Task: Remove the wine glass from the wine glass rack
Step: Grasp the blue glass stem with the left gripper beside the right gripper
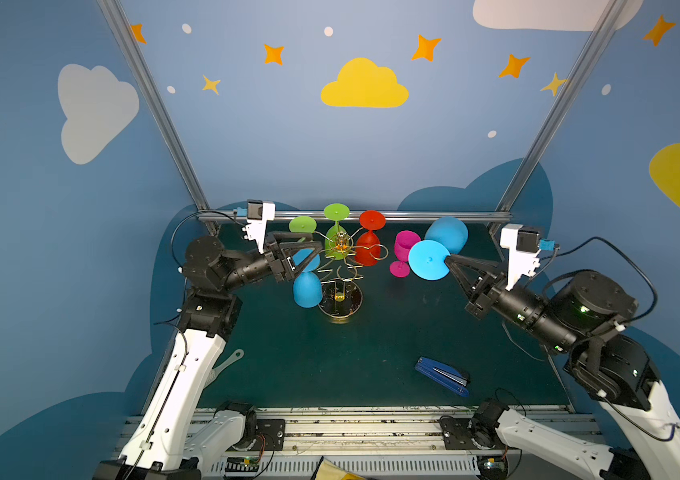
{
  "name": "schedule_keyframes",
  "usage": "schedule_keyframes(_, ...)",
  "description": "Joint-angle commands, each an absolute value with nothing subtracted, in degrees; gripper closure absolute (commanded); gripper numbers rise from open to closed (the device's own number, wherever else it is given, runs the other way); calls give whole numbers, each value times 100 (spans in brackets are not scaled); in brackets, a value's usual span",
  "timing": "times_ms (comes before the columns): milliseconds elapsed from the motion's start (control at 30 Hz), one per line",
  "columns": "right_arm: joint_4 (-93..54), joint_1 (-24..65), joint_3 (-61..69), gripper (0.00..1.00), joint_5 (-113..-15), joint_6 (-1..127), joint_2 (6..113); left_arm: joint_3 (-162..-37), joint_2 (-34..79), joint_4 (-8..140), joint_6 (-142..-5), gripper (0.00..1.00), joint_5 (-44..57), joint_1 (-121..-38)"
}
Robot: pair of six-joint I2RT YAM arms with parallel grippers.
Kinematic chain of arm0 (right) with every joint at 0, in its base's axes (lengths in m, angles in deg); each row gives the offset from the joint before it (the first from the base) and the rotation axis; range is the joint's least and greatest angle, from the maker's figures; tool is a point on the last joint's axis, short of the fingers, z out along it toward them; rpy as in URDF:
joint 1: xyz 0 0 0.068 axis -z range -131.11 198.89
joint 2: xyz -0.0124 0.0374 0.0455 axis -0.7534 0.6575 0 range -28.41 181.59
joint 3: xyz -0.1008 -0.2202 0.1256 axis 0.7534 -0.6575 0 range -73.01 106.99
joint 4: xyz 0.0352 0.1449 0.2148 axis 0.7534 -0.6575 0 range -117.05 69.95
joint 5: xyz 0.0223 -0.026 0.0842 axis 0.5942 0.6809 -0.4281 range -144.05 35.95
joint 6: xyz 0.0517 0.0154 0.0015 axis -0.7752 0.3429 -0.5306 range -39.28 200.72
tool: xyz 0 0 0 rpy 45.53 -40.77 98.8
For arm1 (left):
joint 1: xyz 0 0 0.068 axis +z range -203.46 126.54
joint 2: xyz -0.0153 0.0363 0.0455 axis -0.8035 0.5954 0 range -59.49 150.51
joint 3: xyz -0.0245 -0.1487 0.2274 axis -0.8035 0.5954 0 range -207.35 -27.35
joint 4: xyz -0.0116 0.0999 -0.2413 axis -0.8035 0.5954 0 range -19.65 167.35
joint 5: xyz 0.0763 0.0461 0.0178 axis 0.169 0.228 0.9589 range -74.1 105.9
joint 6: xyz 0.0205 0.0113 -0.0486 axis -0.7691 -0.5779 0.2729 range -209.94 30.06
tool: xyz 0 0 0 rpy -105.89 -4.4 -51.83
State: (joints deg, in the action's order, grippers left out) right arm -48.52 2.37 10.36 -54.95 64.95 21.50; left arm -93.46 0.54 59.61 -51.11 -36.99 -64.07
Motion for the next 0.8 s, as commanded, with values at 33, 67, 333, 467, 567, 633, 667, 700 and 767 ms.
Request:
schedule_keyframes(33,-4600,258,1458,100,-6221,6921,2628,-9827,194,5796,-5330,26,-4437,-6954)
schedule_keyframes(67,-4540,257,1531,100,-6325,6939,2726,-9890,248,5809,-5392,26,-4463,-7084)
schedule_keyframes(333,-3997,266,1684,100,-6763,6848,3181,-10126,569,5685,-5489,27,-4511,-7553)
schedule_keyframes(467,-3822,266,1713,100,-7006,6723,3358,-10163,686,5669,-5524,27,-4449,-7613)
schedule_keyframes(567,-3722,267,1707,100,-7104,6640,3461,-10152,753,5566,-5486,26,-4432,-7644)
schedule_keyframes(633,-3645,266,1692,100,-7176,6572,3524,-10168,792,5498,-5470,26,-4429,-7675)
schedule_keyframes(667,-3603,266,1686,100,-7226,6534,3567,-10179,818,5483,-5469,26,-4400,-7688)
schedule_keyframes(700,-3561,267,1673,100,-7262,6502,3595,-10188,843,5465,-5467,27,-4383,-7697)
schedule_keyframes(767,-3493,268,1649,100,-7328,6447,3673,-10197,881,5394,-5435,27,-4370,-7730)
